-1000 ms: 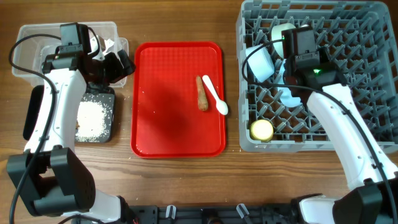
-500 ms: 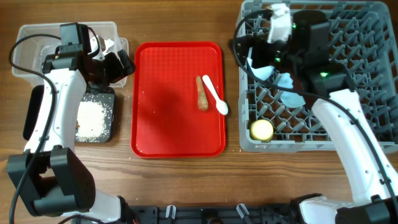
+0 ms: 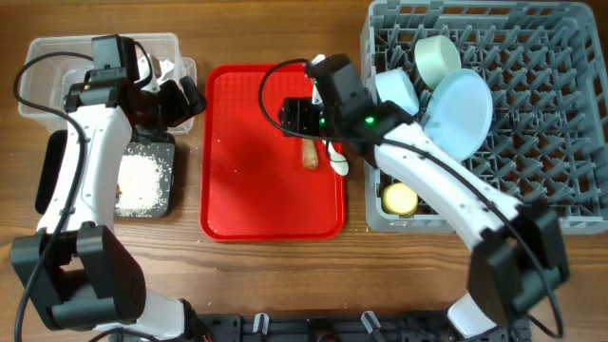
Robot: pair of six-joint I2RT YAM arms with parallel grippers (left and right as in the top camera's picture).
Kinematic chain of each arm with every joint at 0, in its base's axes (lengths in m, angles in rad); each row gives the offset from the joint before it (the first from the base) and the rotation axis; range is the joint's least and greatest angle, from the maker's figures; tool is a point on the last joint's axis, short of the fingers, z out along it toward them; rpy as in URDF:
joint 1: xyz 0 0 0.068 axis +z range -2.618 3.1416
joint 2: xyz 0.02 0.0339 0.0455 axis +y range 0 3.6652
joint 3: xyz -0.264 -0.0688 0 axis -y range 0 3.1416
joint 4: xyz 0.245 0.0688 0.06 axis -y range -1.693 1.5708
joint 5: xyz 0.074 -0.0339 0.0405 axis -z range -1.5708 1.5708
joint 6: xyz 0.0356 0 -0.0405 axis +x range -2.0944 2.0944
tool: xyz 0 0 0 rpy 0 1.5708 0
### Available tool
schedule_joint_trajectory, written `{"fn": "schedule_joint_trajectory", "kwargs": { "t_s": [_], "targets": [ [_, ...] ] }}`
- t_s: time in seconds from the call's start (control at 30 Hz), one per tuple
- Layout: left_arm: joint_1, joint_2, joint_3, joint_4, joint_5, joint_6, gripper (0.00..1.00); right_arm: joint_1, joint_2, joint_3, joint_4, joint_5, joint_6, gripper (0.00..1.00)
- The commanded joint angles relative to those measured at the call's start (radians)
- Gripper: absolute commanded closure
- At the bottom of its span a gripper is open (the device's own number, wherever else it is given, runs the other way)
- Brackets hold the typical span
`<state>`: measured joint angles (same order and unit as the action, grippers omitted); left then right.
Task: Sort waste into correct bins and load items into the dishwasher rack
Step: 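Stand the light-blue plate upright in the rack slots and release, then move the right gripper to the white spoon and grasp it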
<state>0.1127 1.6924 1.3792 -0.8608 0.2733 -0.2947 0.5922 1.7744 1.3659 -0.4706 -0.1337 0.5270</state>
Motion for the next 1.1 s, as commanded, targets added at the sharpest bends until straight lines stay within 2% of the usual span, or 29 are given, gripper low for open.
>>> {"fn": "schedule_joint_trajectory", "kwargs": {
  "t_s": [0.0, 0.13, 0.4, 0.53, 0.9, 1.07],
  "targets": [
    [0.002, 0.009, 0.011, 0.0, -0.005, -0.002, 0.0, 0.0, 0.08, 0.103, -0.067, 0.041, -0.01, 0.19],
    [0.002, 0.008, 0.011, 0.0, -0.006, -0.002, 0.0, 0.0, 0.151, 0.296, -0.235, 0.105, -0.085, 0.2],
    [0.002, 0.008, 0.011, 0.0, -0.006, -0.002, 0.0, 0.0, 0.231, 0.33, -0.402, 0.117, -0.16, 0.28],
    [0.002, 0.009, 0.011, 0.0, -0.006, -0.002, 0.0, 0.0, 0.282, 0.33, -0.405, 0.101, -0.121, 0.35],
    [0.002, 0.009, 0.011, 0.0, -0.006, -0.002, 0.0, 0.0, 0.302, 0.33, -0.425, 0.093, -0.109, 0.35],
    [0.002, 0.009, 0.011, 0.0, -0.006, -0.002, 0.0, -0.004, 0.305, 0.33, -0.42, 0.219, -0.163, 0.35]
  ]
}}
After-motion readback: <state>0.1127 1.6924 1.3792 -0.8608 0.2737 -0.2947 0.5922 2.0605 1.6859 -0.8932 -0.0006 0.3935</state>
